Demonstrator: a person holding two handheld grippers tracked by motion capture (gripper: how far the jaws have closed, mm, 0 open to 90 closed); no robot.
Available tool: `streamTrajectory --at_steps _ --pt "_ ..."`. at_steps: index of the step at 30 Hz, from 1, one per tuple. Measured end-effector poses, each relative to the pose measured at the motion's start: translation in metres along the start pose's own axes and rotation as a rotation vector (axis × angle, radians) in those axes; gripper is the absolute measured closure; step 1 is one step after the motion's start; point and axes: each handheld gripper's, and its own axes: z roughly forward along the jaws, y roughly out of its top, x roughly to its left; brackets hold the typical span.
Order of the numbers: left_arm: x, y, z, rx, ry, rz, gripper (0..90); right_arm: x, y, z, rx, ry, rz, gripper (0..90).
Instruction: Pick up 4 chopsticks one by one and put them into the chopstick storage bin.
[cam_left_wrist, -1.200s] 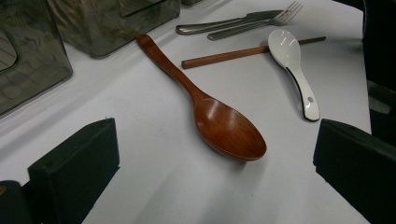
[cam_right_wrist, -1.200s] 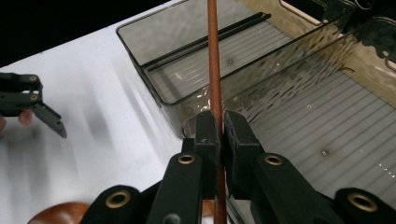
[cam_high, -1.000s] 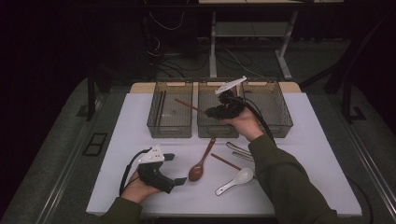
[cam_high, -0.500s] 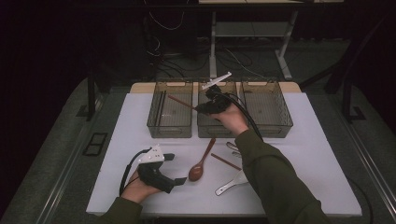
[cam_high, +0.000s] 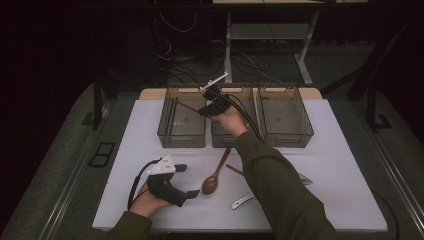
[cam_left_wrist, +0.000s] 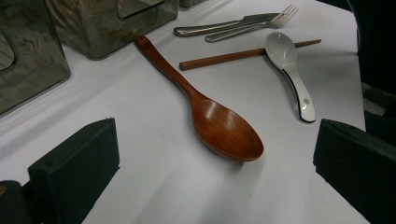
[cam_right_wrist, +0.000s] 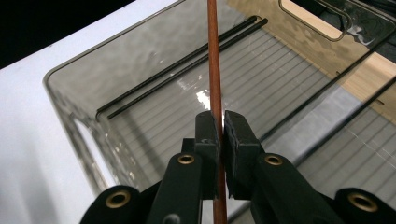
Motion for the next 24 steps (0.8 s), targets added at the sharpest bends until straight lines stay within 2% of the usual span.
streamTrajectory --at_steps 13,20,24 --pt "0.000 0.000 -0.001 -0.011 -0.006 -0.003 0.0 0.007 0.019 0.028 0.042 -0.037 0.007 84.3" --pt "-0.001 0.000 -0.001 -0.014 -0.007 0.000 0.0 0.012 0.028 0.040 0.059 -0.065 0.024 84.2" --pt "-0.001 0.001 -0.001 -0.013 -0.010 0.005 0.0 0.011 0.030 0.045 0.064 -0.066 0.015 83.5"
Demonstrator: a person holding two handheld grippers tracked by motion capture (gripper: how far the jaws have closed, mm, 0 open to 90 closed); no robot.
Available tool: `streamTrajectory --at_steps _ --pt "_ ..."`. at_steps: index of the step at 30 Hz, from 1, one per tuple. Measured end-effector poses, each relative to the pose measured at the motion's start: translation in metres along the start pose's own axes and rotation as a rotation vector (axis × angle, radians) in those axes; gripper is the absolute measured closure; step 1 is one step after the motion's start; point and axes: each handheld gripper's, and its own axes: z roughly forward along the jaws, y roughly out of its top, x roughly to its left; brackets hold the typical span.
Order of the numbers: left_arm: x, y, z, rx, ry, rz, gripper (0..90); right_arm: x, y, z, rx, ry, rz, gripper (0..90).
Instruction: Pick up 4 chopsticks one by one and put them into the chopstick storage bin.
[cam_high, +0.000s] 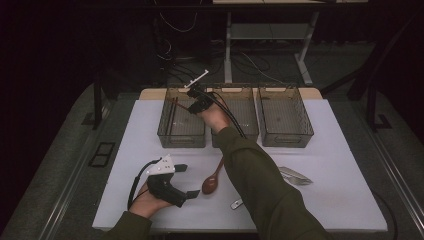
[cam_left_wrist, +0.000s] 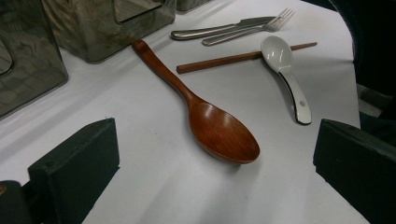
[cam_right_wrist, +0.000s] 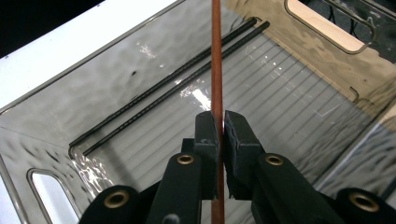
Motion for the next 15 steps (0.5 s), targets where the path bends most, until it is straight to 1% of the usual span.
streamTrajectory --at_steps 2,6,8,10,12,14,15 --pt "0.0002 0.0001 -0.0001 0.002 -0.001 0.000 0.0 0.0004 0.0005 0.0004 -0.010 -0.001 0.009 81.8" --pt "0.0001 0.0000 0.0002 0.000 -0.002 0.000 0.0 -0.0005 0.0006 -0.0007 -0.013 0.007 0.010 72.2" --pt "0.0000 0.0002 0.0002 0.002 -0.002 0.001 0.0 -0.0019 0.0002 -0.0017 -0.011 0.023 0.007 68.9" --pt "-0.0002 0.0002 0.0002 0.005 0.000 0.002 0.0 -0.0027 -0.0002 -0.0034 -0.014 0.022 0.008 65.8" --pt "-0.0001 0.0002 0.0003 0.004 -0.001 0.001 0.0 -0.0038 -0.0008 -0.0052 -0.015 0.040 0.014 62.2" --pt "-0.0002 0.0001 0.0003 0.006 -0.001 -0.001 0.0 -0.0043 -0.0017 -0.0071 -0.013 0.029 0.007 56.8" --pt "-0.0002 0.0000 0.0004 0.006 -0.001 -0.002 0.0 -0.0042 -0.0022 -0.0081 -0.016 0.032 0.007 54.2"
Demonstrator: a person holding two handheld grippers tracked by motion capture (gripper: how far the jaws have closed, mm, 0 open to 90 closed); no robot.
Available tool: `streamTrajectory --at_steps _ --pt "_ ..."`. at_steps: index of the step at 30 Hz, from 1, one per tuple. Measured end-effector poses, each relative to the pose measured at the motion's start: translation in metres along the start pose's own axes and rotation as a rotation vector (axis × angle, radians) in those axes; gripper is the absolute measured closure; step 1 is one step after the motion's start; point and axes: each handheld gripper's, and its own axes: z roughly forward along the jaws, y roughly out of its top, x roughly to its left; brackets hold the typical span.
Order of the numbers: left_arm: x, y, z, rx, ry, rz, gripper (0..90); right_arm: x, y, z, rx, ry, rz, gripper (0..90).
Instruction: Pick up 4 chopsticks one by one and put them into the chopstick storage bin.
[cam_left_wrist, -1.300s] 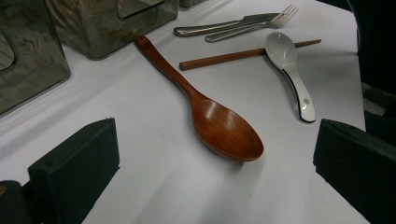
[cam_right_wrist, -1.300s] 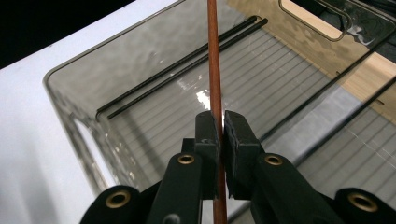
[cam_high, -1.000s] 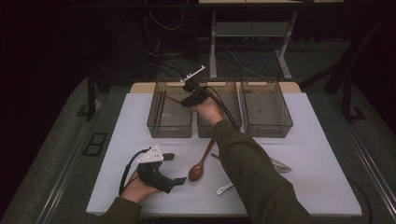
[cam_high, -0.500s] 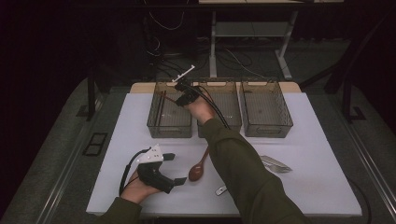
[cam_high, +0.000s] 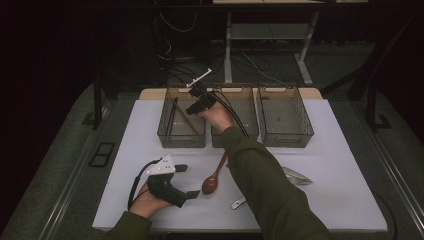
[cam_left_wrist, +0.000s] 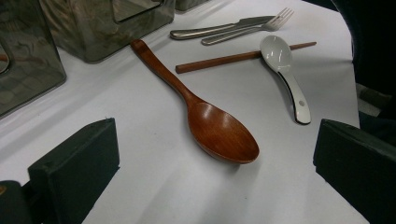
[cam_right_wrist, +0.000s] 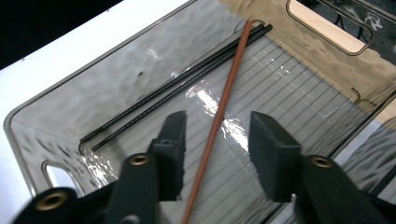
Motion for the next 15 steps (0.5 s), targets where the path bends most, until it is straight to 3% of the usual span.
streamTrajectory --at_steps 4,8,15 --pt "0.000 0.000 0.001 0.002 0.000 -0.004 0.0 -0.002 -0.003 -0.005 0.000 0.030 0.002 45.7" --pt "0.001 0.000 0.001 0.005 -0.001 0.002 0.0 -0.002 -0.007 -0.013 -0.022 0.049 -0.027 40.6" --pt "0.001 0.000 0.002 0.009 0.003 0.002 0.0 -0.004 -0.018 -0.031 -0.055 0.071 -0.050 37.0"
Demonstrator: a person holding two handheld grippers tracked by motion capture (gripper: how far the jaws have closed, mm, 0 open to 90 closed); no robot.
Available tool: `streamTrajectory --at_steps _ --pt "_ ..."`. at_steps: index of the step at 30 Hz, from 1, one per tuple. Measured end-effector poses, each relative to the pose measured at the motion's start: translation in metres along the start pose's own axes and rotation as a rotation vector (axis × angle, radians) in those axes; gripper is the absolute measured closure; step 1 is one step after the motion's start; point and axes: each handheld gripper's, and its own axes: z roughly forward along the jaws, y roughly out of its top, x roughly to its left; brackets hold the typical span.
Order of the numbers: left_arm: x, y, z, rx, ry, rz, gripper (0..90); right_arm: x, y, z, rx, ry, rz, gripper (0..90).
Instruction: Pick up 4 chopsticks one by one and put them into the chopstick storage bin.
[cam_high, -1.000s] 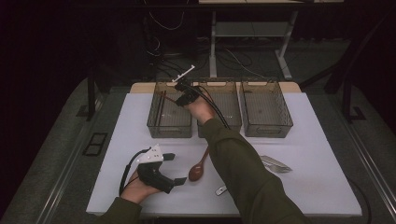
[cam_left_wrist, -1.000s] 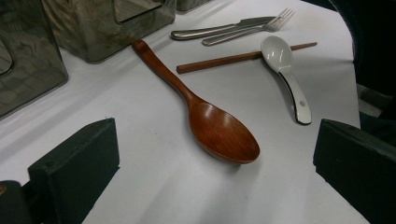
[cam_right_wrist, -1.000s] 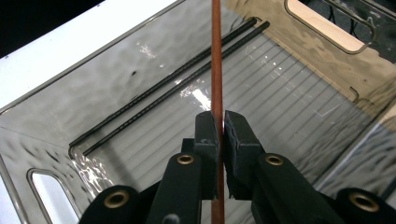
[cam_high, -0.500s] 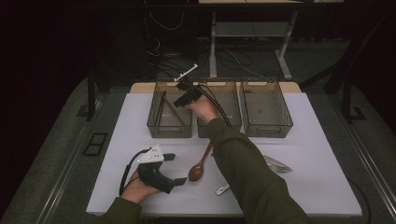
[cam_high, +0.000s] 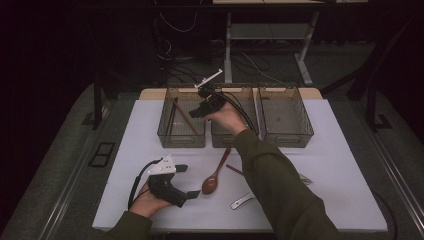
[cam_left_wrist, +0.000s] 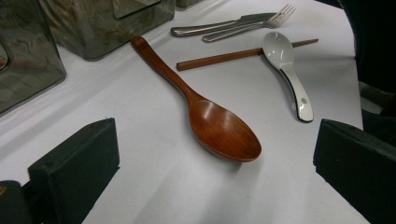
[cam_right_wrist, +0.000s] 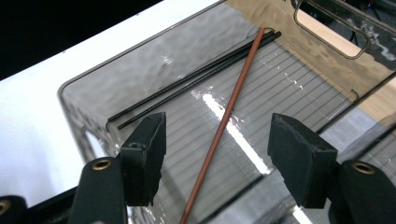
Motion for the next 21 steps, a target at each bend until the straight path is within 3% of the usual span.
streamTrajectory --at_steps 17,21 --pt "0.000 0.000 0.001 0.014 0.010 -0.001 0.0 -0.003 -0.049 -0.046 -0.043 0.077 -0.037 33.7" --pt "0.000 0.000 0.001 0.016 0.011 -0.001 0.0 0.000 -0.061 -0.056 -0.042 0.088 -0.066 33.2"
